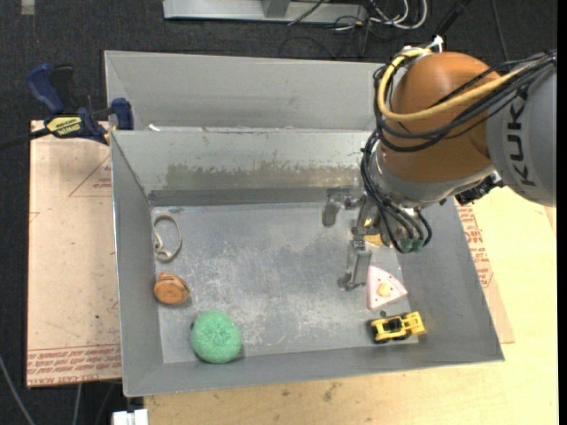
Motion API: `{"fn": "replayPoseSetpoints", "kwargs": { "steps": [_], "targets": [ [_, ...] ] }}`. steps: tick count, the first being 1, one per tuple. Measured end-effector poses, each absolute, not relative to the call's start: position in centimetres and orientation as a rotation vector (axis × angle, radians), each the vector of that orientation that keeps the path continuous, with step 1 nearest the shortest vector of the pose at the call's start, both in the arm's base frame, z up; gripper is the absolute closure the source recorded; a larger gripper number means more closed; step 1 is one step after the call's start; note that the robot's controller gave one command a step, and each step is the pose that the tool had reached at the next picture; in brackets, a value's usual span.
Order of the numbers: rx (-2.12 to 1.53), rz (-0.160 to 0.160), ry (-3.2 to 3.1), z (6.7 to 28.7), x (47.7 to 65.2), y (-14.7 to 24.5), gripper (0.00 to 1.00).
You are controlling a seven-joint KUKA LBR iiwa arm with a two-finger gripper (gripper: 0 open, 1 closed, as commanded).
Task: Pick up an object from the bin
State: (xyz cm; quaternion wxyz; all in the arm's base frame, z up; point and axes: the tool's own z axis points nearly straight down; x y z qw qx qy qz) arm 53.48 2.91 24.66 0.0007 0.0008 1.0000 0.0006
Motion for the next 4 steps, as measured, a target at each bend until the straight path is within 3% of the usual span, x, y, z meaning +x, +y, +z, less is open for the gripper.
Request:
{"fn": "replayPoseSetpoints", "kwargs": {
  "steps": [1, 2, 3, 4],
  "targets": [
    [0.003, 0.002, 3.14, 24.7, 53.5, 2.9, 0.0],
    [0.029, 0.002, 3.137, 20.0, 51.1, 3.4, 0.0],
    [0.033, 0.002, 3.142, 18.9, 50.6, 3.4, 0.0],
    [-0.211, 0.001, 3.136, 21.3, 51.5, 2.3, 0.0]
  ]
}}
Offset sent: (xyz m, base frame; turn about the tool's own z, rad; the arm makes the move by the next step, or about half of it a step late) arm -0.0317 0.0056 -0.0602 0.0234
